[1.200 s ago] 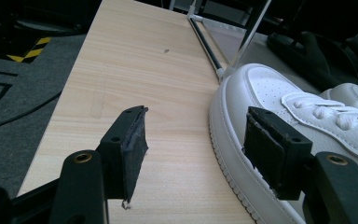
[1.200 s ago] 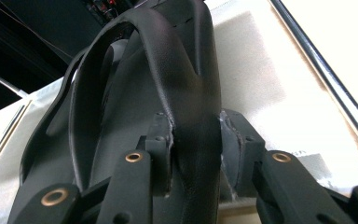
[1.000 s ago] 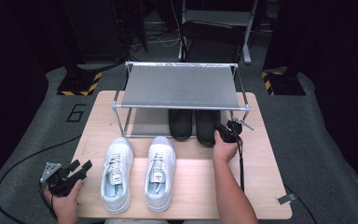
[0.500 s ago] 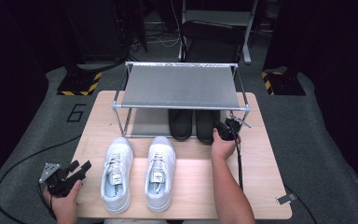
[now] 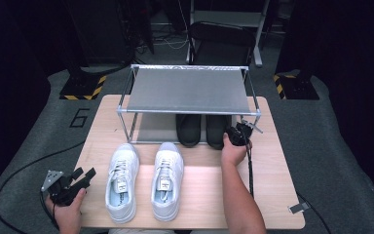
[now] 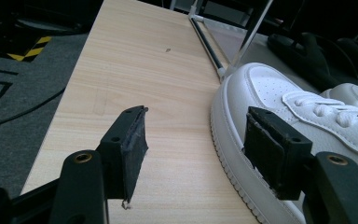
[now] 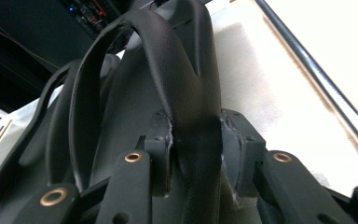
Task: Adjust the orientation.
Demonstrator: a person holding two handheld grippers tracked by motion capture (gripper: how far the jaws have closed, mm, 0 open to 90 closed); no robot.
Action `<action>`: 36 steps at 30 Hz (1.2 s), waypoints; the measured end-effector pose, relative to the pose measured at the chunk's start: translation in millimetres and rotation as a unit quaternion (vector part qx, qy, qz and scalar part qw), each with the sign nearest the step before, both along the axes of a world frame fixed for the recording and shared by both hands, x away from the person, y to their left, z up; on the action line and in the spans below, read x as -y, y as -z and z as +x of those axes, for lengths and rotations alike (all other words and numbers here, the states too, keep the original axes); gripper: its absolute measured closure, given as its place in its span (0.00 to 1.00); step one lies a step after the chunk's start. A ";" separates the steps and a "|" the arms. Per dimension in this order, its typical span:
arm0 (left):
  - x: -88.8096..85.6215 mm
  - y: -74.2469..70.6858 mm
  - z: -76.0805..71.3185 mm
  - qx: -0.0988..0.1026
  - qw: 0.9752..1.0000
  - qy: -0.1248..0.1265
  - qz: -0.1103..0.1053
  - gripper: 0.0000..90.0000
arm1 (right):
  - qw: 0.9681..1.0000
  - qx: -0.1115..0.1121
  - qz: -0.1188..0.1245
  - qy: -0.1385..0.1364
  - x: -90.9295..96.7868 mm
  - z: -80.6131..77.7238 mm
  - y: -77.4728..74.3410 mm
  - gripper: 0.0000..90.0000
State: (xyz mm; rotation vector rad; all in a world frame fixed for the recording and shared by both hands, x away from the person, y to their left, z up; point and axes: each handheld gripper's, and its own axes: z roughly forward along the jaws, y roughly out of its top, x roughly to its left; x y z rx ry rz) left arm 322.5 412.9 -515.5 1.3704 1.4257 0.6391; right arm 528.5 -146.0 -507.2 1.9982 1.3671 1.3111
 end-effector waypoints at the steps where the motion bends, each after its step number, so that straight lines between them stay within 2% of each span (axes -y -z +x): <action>1: 0.0 0.0 0.0 0.000 1.000 0.000 0.000 0.43 | 1.000 -0.001 -0.001 0.001 0.2 0.2 0.4 0.73; 4: 0.6 0.0 -0.1 0.002 1.000 -0.002 -0.004 0.43 | 1.000 -0.009 -0.005 0.005 -0.7 0.9 3.0 0.72; 12: 0.4 -0.1 -0.1 0.000 1.000 0.003 0.001 0.43 | 1.000 -0.003 -0.018 0.007 -1.2 2.2 5.9 0.71; 14: 0.5 -0.1 -0.1 -0.001 1.000 0.004 0.001 0.43 | 1.000 -0.009 -0.021 0.006 -1.3 1.8 5.7 0.68; 15: 0.6 -0.1 -0.1 -0.001 1.000 0.004 0.001 0.43 | 1.000 0.005 -0.029 0.000 -0.9 1.4 6.0 0.65; 17: 0.9 0.0 0.0 0.000 1.000 0.005 -0.001 0.43 | 1.000 0.011 -0.027 0.000 -1.6 1.0 5.1 0.62; 18: 0.8 0.0 0.0 -0.001 1.000 0.006 0.000 0.43 | 0.999 0.016 -0.036 -0.003 -2.0 0.9 4.6 0.61; 22: 1.5 -0.2 0.4 -0.001 1.000 0.006 0.002 0.43 | 0.999 0.012 -0.042 -0.003 -5.2 -1.0 2.2 0.61; 23: 1.8 -0.2 0.3 -0.004 1.000 0.007 0.000 0.43 | 0.998 0.017 -0.061 -0.007 -5.6 -2.4 2.1 0.61; 26: 2.2 -0.1 1.1 -0.009 1.000 0.011 -0.001 0.43 | 0.997 0.018 -0.068 -0.011 -7.2 -4.3 0.8 0.61; 28: 2.3 -0.4 1.2 -0.011 1.000 0.013 0.000 0.43 | 0.996 0.024 -0.082 -0.017 -8.1 -7.0 -0.8 0.61; 30: 3.5 -0.2 1.3 -0.005 1.000 0.010 -0.004 0.43 | 0.995 0.030 -0.095 -0.024 -11.4 -12.7 -4.9 0.61; 32: 2.6 -1.1 0.3 -0.013 1.000 0.017 0.003 0.43 | 0.995 0.033 -0.095 -0.028 -12.1 -15.6 -5.7 0.61; 36: 4.5 -2.0 -0.1 -0.012 1.000 0.018 0.006 0.43 | 0.994 0.041 -0.097 -0.037 -13.4 -25.3 -9.8 0.61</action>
